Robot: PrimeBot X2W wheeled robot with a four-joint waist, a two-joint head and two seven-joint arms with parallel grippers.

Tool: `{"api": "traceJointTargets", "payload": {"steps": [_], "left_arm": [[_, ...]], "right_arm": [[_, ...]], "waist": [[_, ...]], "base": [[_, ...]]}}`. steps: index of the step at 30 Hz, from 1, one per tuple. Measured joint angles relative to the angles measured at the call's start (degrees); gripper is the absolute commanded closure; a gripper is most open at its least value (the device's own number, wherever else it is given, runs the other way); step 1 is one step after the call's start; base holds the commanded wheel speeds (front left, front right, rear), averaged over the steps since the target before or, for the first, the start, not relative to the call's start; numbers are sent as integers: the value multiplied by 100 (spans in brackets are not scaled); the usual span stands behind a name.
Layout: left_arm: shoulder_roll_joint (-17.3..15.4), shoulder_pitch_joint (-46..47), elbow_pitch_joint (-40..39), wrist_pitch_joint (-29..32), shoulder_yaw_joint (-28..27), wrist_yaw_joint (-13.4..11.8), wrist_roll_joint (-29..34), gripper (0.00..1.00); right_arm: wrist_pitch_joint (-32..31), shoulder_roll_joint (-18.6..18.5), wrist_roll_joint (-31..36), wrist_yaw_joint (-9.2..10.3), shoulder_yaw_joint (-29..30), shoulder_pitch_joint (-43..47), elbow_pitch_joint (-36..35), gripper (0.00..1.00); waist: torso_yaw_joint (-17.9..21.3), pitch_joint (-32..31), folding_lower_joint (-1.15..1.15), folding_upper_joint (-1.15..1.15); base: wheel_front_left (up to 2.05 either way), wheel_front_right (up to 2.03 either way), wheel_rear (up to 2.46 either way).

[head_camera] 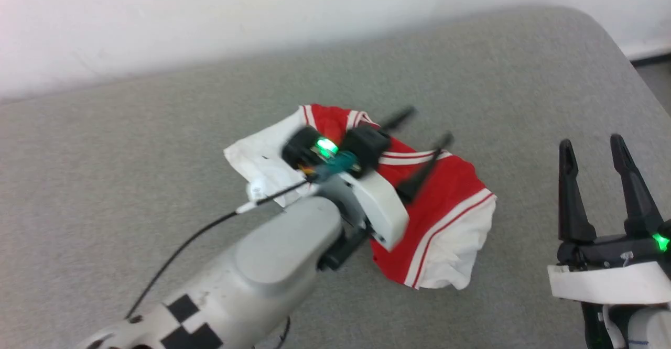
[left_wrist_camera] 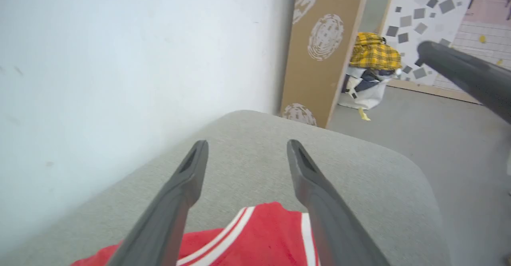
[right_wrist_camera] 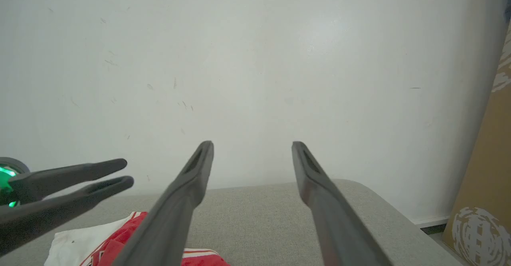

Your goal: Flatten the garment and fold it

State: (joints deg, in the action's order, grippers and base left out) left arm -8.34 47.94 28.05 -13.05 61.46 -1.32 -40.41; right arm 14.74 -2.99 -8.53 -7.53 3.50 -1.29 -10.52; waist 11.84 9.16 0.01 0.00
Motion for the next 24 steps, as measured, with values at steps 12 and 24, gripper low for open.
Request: {"api": "traceJointTargets", "payload": {"steps": [12,24], "left_arm": [[-753,-1583,-2172,-168,-2659,-1552,1692,0],[-377,-3718,-2974,-168,-5061,-1260,2614,0]], "right_arm": [[0,-1,-5,0,163,164,2,0],[0,0,-53,0,248,166,68,0]], "waist": [[-670,-408,0,0],[-1028,-443,-1,0]], "base": [[0,0,0],[0,0,0]]}}
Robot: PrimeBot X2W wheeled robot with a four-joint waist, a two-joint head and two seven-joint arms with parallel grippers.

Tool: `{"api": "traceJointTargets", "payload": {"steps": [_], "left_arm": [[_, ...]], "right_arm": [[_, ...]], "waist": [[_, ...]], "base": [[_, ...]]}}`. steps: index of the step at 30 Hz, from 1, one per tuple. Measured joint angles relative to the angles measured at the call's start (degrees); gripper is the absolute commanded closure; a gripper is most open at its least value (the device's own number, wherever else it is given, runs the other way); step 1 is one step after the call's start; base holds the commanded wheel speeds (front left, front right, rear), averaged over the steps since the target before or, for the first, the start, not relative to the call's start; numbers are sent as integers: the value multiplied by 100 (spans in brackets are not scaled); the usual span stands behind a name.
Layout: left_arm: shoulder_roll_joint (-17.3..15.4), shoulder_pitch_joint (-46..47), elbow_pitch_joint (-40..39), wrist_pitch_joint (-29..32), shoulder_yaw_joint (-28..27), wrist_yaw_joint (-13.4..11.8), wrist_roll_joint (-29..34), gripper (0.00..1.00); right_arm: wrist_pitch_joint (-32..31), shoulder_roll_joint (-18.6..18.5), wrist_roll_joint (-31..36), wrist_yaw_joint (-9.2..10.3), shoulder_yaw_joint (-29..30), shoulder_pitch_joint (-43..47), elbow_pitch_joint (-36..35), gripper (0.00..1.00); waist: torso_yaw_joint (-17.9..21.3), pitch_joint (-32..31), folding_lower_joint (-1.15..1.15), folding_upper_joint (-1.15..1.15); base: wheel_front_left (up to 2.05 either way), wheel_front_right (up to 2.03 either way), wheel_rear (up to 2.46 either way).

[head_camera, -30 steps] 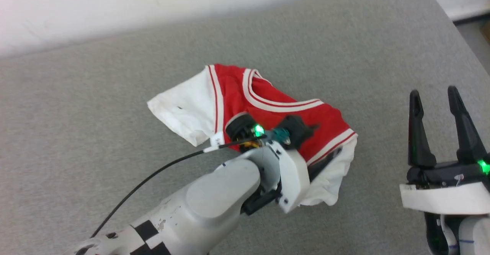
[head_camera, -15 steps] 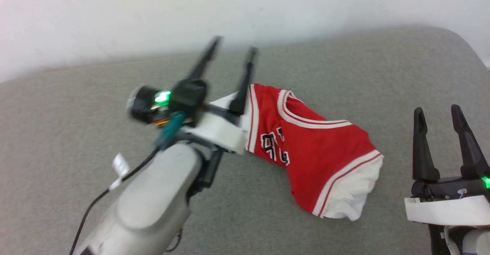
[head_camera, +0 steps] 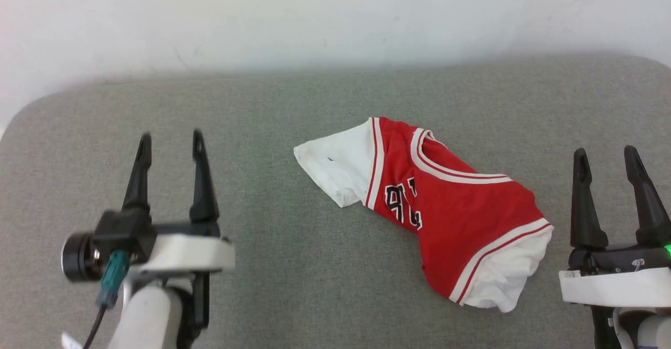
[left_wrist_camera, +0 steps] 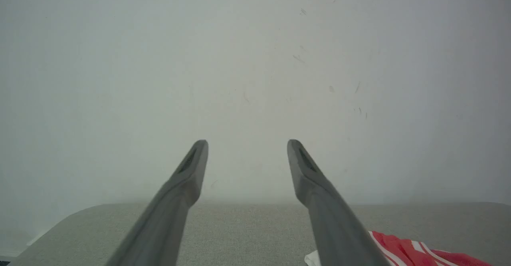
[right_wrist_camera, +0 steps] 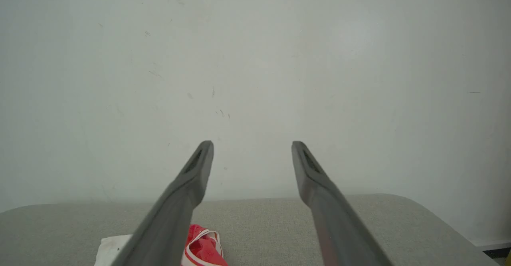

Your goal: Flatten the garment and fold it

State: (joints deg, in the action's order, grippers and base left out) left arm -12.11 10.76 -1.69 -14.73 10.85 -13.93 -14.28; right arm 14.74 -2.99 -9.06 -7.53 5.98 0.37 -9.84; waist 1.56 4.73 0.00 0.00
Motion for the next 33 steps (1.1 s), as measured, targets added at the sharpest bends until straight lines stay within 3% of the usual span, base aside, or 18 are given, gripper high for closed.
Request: {"api": "traceJointTargets", "payload": {"steps": [5,11,23,33], "left_arm": [[269,-609,11,0,-464,491,324,0],[548,-1106,74,0,-848,876,582,0],[835,-1298,136,0,-1161,1288,862,0],[871,-1234,241,0,-1258,1402,1049,0]], "right_arm": [[0,0,-64,0,-5,33,123,0],[0,-1,-107,0,-63,153,270,0],[0,-1,-112,0,-124,270,393,0],[0,-1,-123,0,-159,282,443,0]], "waist": [[-53,-55,0,0],[-86,-153,0,0],[-115,-267,0,0],[-34,-294,0,0]], "base": [[0,0,0],[0,0,0],[0,0,0],[0,0,0]]}}
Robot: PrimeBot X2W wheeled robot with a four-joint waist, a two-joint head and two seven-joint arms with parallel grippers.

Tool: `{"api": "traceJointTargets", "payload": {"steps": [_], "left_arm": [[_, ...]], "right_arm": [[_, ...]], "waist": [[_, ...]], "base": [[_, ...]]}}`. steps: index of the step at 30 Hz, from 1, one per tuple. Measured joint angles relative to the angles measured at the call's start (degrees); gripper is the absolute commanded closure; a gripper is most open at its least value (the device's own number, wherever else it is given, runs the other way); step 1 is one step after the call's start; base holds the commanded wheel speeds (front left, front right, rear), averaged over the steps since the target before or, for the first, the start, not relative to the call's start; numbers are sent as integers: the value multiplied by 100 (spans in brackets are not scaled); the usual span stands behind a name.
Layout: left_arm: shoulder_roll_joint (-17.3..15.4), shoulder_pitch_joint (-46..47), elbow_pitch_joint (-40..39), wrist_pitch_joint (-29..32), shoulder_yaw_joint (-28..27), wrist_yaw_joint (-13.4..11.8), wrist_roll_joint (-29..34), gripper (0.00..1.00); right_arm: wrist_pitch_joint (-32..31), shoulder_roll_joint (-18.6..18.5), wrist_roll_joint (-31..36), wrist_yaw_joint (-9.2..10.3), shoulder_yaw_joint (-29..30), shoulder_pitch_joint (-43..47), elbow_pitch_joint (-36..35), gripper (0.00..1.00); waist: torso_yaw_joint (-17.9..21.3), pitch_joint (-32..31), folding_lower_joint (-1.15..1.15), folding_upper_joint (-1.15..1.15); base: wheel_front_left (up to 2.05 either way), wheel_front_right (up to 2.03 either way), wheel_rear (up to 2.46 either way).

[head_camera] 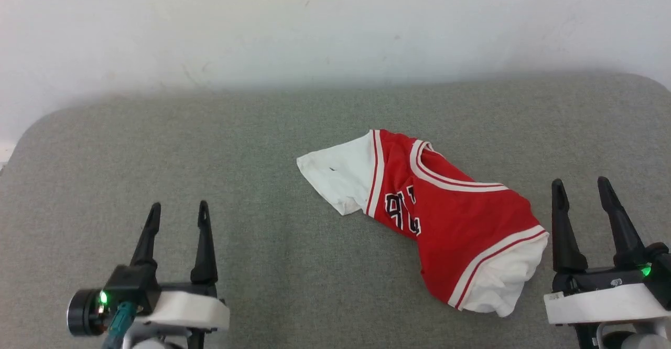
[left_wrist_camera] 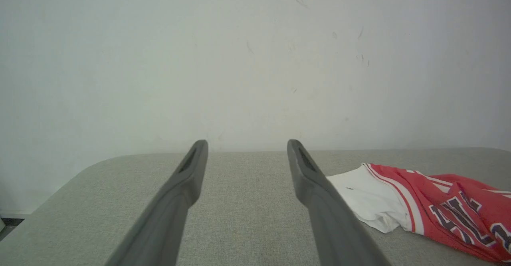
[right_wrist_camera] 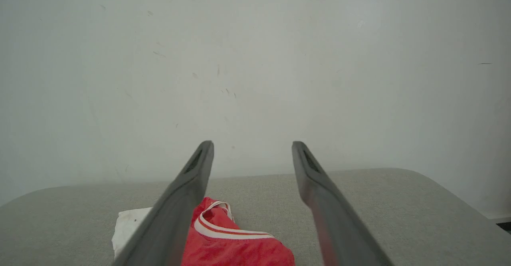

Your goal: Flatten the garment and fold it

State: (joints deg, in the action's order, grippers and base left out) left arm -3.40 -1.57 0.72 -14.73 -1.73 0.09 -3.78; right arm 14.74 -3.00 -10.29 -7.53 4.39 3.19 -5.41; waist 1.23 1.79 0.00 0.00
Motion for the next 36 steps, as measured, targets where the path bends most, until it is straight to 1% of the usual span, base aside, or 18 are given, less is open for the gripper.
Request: {"api": "traceJointTargets", "payload": {"steps": [4,7,10,12,14,16,19,22,26,28,30,34,36], "left_arm": [[-82,633,178,0,62,208,177,0],[-276,1430,466,-1,209,357,285,0],[-480,2283,1040,0,464,528,399,0],[-595,2874,1629,27,686,619,397,0],[-688,3425,2253,425,989,689,367,0],[-771,3945,2740,828,1473,699,253,0],[-831,4710,3288,1412,2434,701,-390,0],[-1054,5327,3669,2098,3457,701,-924,0],[-1288,5929,3872,3375,4722,702,-2153,0],[-1434,6208,3846,4031,5174,702,-2809,0],[-1668,6527,3775,4607,5612,702,-3244,0],[-2041,6987,3676,5807,6184,702,-4270,0],[-2159,7120,3630,6088,6384,702,-4548,0]], "right_arm": [[0,-1,-33,0,-54,-8,15,0],[0,-1,-33,0,-77,-65,19,0],[0,0,-32,0,-108,-123,16,0],[0,0,-30,0,-136,-196,15,0],[0,1,-30,0,-155,-240,14,0],[0,-1,-30,0,-162,-300,3,0],[0,0,-29,0,-204,-418,-13,0],[0,2,-30,0,-261,-521,-15,0],[0,-1,-37,0,-278,-630,-27,0],[0,1,-37,0,-310,-709,-37,0],[0,2,-54,0,-318,-804,-59,0],[0,1,-104,0,-345,-976,-87,0],[0,0,-158,0,-356,-1037,-93,0]], "waist": [[27,89,0,0],[56,195,0,0],[97,323,-1,0],[137,411,-1,0],[183,494,-1,0],[227,590,-1,0],[292,757,-1,0],[363,934,-2,0],[476,1169,-2,0],[536,1289,-1,0],[597,1413,-1,0],[728,1670,-1,0],[798,1799,-2,0]], "base": [[0,0,0],[0,0,0],[0,0,0],[0,0,0],[0,0,0],[0,0,0],[0,0,0],[0,0,0],[0,0,0],[0,0,0],[0,0,0],[0,0,0],[0,0,0]]}}
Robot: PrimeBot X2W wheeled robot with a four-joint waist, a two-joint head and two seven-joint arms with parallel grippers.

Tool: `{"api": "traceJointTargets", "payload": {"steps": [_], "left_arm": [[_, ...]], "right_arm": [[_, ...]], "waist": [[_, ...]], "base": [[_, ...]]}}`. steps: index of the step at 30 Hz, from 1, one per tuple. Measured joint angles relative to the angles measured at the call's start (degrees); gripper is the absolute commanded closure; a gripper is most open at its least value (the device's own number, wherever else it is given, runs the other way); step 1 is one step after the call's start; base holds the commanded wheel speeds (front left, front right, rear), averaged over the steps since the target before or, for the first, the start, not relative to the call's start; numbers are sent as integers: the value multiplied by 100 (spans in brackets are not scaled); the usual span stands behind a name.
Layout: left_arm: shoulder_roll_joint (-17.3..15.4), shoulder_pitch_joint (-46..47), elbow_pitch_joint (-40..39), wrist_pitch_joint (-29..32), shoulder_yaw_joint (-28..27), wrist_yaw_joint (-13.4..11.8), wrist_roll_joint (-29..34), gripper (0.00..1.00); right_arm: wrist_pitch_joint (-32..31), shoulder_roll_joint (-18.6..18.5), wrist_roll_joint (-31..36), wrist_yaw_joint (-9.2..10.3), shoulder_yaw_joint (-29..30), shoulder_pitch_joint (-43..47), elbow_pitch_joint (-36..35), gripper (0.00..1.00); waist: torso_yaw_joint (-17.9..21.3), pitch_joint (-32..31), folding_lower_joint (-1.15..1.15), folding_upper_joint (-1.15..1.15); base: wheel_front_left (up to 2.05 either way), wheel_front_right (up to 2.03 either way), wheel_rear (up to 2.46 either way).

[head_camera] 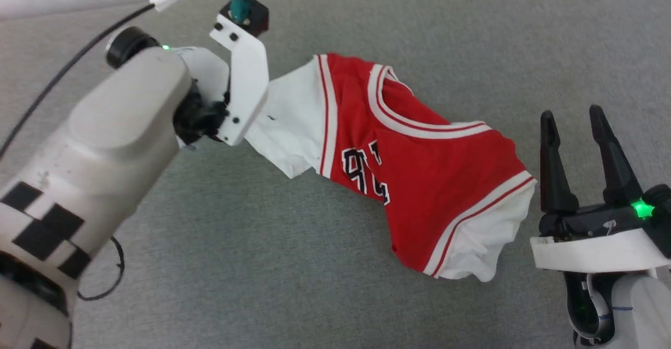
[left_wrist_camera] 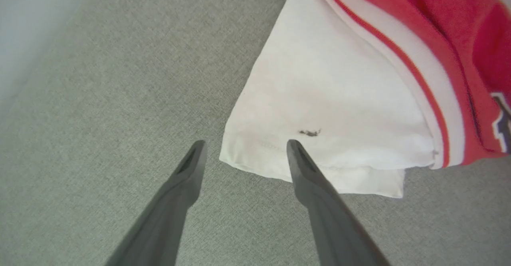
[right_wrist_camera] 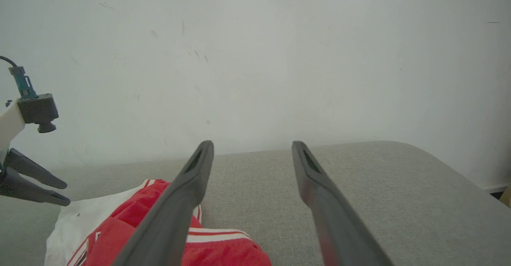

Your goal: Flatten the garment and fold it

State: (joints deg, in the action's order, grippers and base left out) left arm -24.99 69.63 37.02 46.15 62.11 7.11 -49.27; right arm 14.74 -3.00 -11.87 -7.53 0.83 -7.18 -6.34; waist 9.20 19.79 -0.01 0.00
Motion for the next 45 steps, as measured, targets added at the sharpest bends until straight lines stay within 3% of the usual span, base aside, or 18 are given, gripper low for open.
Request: {"api": "traceJointTargets", "payload": {"steps": [4,9,10,11,19,26,34,39,42,43,45], "left_arm": [[-197,219,5,453,497,0,-230,0],[-381,389,-145,566,867,-1,-336,0],[-408,398,-201,593,887,-1,-352,63],[-436,412,-269,626,899,-1,-360,100],[-755,181,-1022,110,1067,-1,-555,100],[-1607,-295,-1549,-288,1103,0,-938,100],[-2338,-832,-1045,-606,1102,-38,-1129,100],[-2508,-1289,-471,-743,1101,-265,-1179,100],[-2435,-1593,-152,-1050,1072,-296,-1316,100],[-2360,-1664,-86,-1245,1040,-297,-1345,0],[-2182,-1739,-13,-1814,957,-312,-1334,0]], "right_arm": [[0,0,-83,0,-29,-107,2,0],[0,0,-132,0,-45,-168,13,0],[0,0,-132,0,-37,-171,20,0],[0,1,-132,0,-31,-171,33,0],[0,-2,-29,0,51,-110,104,0],[0,-1,131,0,76,88,132,0],[0,0,227,0,65,278,155,0],[0,0,268,0,30,283,176,0],[0,0,310,0,31,312,220,0],[0,1,338,0,27,342,242,0],[0,-1,442,0,3,414,292,0]], "waist": [[143,241,0,0],[327,452,2,0],[355,477,2,0],[376,493,2,0],[275,306,1,0],[-83,-70,2,0],[-497,-450,2,0],[-608,-624,2,0],[-619,-703,2,0],[-621,-734,2,0],[-629,-813,2,0]], "base": [[0,0,0],[0,0,0],[0,0,0],[0,0,0],[0,0,0],[0,0,0],[0,0,0],[0,0,0],[0,0,0],[0,0,0],[0,0,0]]}}
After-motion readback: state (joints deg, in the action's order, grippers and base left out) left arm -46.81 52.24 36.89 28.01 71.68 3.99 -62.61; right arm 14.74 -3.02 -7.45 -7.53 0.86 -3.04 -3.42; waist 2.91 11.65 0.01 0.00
